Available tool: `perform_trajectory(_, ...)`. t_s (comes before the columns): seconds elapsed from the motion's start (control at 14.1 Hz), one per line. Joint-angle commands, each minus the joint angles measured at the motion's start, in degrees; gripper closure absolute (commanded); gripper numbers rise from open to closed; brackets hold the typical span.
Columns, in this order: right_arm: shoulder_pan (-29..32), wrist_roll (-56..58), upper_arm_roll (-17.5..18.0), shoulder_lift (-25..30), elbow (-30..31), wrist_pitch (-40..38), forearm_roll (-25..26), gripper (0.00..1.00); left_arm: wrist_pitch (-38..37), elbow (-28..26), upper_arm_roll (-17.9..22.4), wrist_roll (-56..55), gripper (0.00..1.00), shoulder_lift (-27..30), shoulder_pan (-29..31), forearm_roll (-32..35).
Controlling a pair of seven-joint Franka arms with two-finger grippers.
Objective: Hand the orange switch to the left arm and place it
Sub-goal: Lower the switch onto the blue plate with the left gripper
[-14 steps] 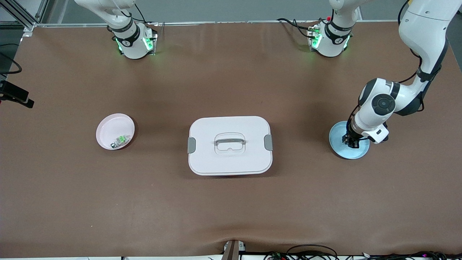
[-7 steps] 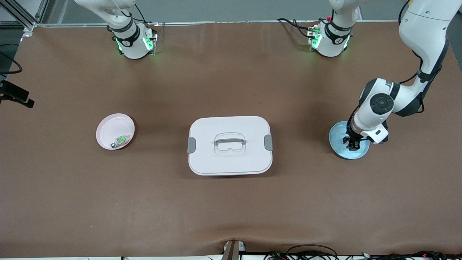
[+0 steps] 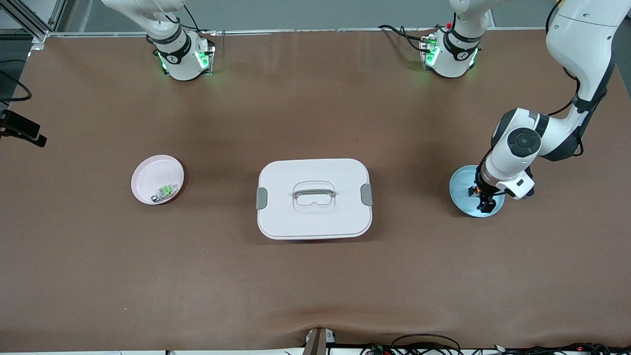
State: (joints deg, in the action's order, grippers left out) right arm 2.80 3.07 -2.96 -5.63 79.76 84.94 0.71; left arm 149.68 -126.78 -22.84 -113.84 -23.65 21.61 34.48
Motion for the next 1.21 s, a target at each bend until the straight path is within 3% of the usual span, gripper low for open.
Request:
perform_trajectory(0.0,-0.78,-0.96,0.32,2.47,2.77,0.5,1.75,0.0,0.17,0.75,-0.19,-1.83,0.0,-0.69,0.01,1.55)
perform_trajectory(0.85,0.27,-2.81,-0.11,3.87,4.96,1.29,0.43,0.0,-0.97,2.6,-0.28,0.1,0.0,-1.32,0.01,0.5)
perform_trajectory(1.14,1.5,-3.16,-0.11,3.79,5.05,1.2,-2.21,0.0,-0.97,0.75,-0.19,16.15,0.0,3.42,0.01,-7.39)
